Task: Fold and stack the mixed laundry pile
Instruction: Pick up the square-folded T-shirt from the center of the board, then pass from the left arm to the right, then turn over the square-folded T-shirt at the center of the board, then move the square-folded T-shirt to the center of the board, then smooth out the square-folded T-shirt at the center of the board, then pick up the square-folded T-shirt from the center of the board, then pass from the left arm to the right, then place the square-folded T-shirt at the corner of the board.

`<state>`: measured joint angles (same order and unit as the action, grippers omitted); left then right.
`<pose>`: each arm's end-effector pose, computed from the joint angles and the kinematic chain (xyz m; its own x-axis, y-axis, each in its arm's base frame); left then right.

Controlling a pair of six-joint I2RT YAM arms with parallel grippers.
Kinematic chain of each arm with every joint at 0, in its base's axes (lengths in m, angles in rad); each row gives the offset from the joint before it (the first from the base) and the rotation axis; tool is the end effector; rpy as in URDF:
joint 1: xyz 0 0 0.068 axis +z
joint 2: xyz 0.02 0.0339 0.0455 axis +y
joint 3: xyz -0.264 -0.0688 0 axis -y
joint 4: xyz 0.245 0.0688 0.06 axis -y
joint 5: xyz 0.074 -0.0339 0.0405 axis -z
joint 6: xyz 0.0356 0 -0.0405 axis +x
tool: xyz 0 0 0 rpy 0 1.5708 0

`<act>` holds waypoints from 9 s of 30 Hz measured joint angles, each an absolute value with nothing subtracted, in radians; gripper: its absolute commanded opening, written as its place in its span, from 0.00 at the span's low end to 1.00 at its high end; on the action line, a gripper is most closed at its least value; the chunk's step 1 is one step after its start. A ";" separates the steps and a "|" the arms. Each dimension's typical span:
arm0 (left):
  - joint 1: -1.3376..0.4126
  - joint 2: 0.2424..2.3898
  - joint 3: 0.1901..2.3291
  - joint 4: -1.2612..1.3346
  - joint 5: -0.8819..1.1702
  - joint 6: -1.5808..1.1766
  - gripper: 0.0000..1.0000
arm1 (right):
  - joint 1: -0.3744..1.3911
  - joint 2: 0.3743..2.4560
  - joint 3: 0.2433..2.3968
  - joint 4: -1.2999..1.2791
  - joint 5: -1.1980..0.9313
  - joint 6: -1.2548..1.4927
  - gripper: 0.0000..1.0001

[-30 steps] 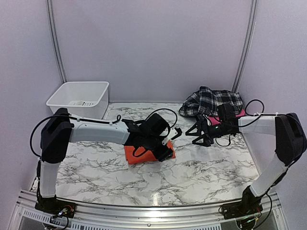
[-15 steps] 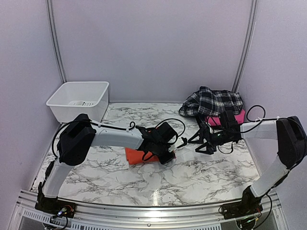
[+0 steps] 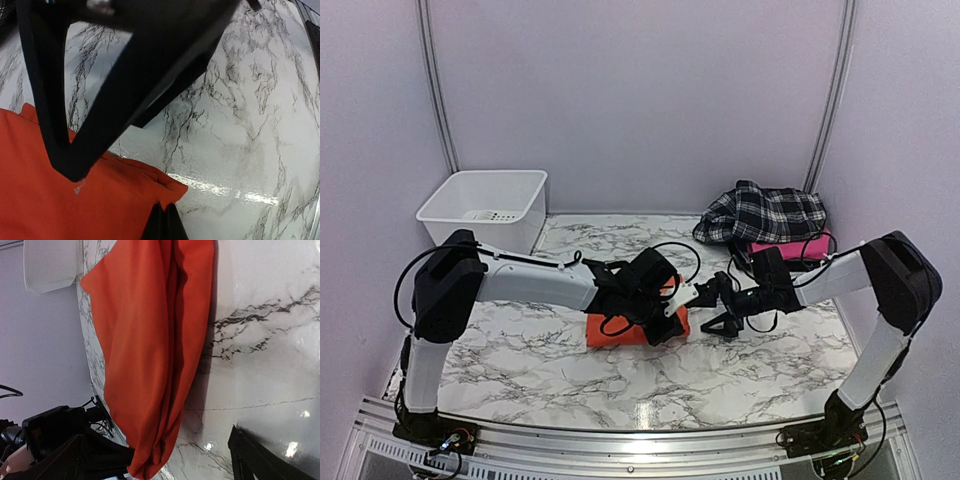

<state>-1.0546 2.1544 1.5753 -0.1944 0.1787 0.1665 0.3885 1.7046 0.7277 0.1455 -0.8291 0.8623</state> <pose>0.2321 -0.4218 0.1738 -0.1878 0.6614 -0.7262 0.9631 0.2692 -0.0039 0.2752 0.1410 0.1332 -0.9884 0.1497 -0.0248 0.0535 0.4969 0.8662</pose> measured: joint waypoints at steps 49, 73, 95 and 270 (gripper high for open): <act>-0.931 1.670 1.210 -0.084 0.161 -0.120 0.99 | 0.372 1.672 1.061 -0.293 -0.629 0.556 0.00; -0.859 1.604 1.148 -0.249 -0.160 -0.303 0.99 | 0.522 1.546 1.216 -0.930 0.054 0.271 0.00; -0.847 1.460 0.993 -0.204 0.007 -0.508 0.99 | 0.630 1.635 1.387 -0.508 -0.588 0.414 0.62; -0.856 1.615 1.051 0.111 -0.131 -0.113 0.99 | 0.435 2.251 2.296 -0.958 0.007 0.077 0.00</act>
